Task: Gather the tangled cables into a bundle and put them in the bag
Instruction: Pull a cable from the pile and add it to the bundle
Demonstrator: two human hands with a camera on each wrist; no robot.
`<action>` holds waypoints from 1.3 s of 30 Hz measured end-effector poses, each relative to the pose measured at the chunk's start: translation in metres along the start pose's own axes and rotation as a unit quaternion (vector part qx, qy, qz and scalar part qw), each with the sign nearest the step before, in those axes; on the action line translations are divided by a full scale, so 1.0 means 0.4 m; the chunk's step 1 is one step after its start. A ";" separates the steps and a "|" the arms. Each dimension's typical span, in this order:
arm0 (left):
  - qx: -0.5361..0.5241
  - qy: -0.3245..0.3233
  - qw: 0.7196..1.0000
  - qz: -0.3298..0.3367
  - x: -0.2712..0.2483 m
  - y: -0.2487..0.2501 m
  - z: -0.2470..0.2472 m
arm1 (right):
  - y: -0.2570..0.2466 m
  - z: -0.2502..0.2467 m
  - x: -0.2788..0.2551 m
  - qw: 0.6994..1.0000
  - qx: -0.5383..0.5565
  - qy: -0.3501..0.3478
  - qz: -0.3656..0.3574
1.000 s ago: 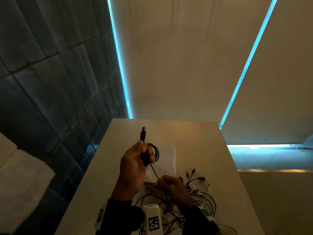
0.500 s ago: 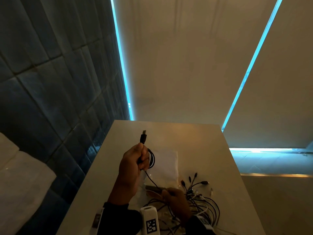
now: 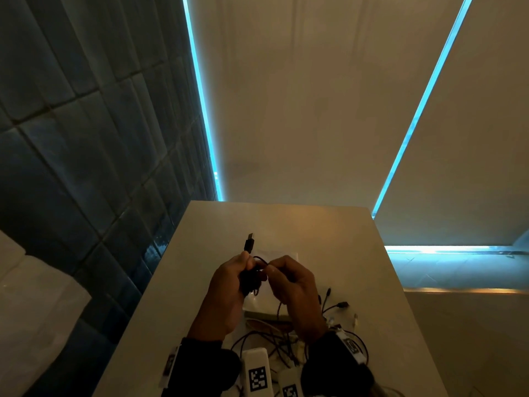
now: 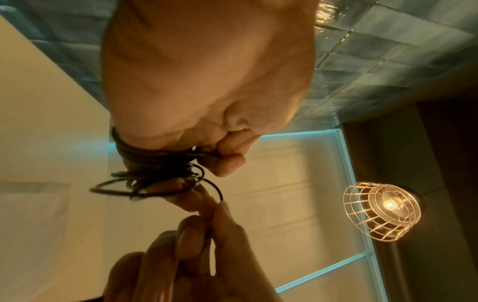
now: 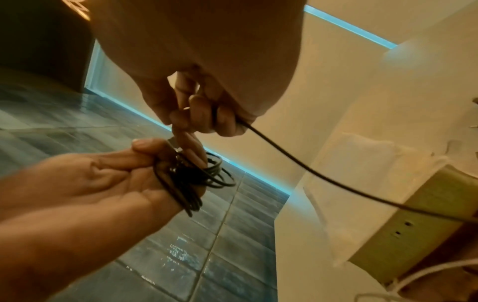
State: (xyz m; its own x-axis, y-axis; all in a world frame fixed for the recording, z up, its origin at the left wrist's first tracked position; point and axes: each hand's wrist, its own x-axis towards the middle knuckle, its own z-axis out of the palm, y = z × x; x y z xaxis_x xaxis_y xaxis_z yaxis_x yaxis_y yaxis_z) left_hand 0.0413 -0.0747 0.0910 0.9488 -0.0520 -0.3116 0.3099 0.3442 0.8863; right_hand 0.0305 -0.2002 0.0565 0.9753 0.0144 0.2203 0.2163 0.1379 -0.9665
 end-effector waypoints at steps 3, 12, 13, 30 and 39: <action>-0.025 -0.018 0.999 -0.009 -0.004 0.000 0.004 | -0.005 -0.017 0.004 1.000 0.005 -0.007 -0.010; -0.115 -0.054 0.992 0.018 -0.001 0.000 0.030 | 0.023 -0.060 -0.014 0.994 -0.041 -0.089 0.047; -0.133 -0.061 0.989 0.032 -0.002 0.005 0.032 | 0.035 -0.062 -0.020 0.992 -0.041 -0.106 0.063; -0.149 -0.062 0.978 0.135 -0.009 0.033 0.031 | 0.270 -0.174 -0.102 0.962 -0.165 -0.009 0.219; -0.013 0.014 0.984 0.177 -0.006 0.019 0.011 | 0.272 -0.258 -0.104 0.938 -0.275 0.016 0.209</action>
State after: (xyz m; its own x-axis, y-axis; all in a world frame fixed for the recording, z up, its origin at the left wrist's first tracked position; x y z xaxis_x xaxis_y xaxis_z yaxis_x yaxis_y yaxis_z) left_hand 0.0417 -0.0760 0.1001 0.9949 0.1010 0.0061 -0.0423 0.3602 0.9319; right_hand 0.0180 -0.2878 -0.0715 0.9791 -0.0780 -0.1876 -0.2031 -0.4054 -0.8913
